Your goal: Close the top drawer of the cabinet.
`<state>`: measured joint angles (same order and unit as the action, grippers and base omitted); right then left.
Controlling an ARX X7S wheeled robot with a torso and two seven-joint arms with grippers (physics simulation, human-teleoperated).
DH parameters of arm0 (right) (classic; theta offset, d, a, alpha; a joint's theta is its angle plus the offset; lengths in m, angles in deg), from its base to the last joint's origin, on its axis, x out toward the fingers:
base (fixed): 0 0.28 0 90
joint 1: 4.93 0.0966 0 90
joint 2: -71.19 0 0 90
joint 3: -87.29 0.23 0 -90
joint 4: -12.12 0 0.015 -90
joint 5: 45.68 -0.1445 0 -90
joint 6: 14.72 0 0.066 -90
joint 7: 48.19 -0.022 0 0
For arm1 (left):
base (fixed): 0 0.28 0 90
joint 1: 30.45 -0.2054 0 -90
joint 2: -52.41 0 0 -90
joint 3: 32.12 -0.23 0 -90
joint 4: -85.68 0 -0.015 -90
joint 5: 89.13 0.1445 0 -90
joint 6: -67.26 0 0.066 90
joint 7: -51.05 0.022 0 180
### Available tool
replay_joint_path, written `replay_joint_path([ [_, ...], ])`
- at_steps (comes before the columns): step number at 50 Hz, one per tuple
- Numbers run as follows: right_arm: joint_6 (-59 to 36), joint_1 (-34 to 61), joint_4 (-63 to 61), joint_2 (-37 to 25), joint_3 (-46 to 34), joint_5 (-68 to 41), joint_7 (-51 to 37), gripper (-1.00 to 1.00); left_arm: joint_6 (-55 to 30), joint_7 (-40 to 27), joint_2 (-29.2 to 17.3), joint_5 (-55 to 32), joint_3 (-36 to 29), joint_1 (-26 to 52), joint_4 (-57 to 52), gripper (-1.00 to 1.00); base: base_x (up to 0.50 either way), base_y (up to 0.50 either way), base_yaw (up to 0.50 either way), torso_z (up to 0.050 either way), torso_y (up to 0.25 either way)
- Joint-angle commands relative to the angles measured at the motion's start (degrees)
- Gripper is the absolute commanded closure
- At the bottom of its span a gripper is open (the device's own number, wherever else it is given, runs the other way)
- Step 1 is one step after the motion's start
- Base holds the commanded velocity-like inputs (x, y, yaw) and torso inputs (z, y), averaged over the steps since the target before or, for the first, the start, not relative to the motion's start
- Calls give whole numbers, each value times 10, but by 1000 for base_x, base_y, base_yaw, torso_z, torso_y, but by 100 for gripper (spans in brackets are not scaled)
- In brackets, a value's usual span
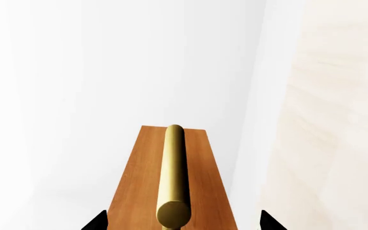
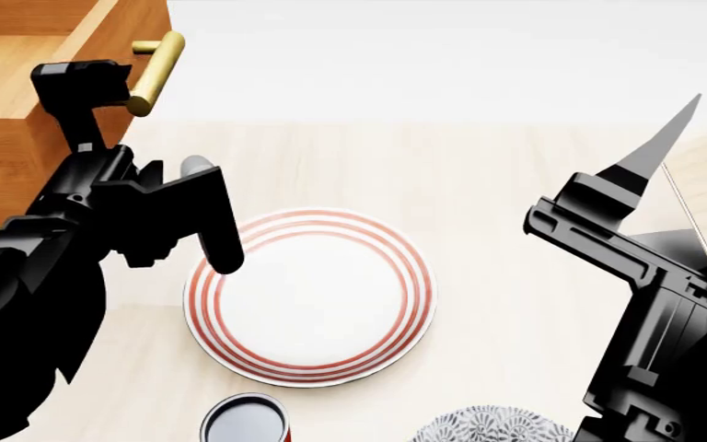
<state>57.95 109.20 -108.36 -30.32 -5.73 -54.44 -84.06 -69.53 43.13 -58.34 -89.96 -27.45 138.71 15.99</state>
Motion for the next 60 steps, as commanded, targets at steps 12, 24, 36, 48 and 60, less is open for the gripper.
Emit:
replay_joint_path([
  [12,6,0,7,-6,-5,-3,-7,-100,-18,0,-31,-4,10,-2,-10,-100,0,0,0,0,0],
  [24,2,0,2,-10,-5,-6,-10,-100,-22,2,-43,-1,9,0,-9,-100,0,0,0,0,0],
  [36,4,1,1,-14,-6,-9,-13,-100,-30,5,-63,1,10,7,-19,-100,0,0,0,0,0],
  [48,9,3,8,-16,-11,-9,-14,-100,-44,9,-86,3,11,11,-32,-100,0,0,0,0,0],
  [60,7,6,8,-20,-13,-12,-17,-100,-48,11,-105,1,12,8,-31,-100,0,0,0,0,1],
])
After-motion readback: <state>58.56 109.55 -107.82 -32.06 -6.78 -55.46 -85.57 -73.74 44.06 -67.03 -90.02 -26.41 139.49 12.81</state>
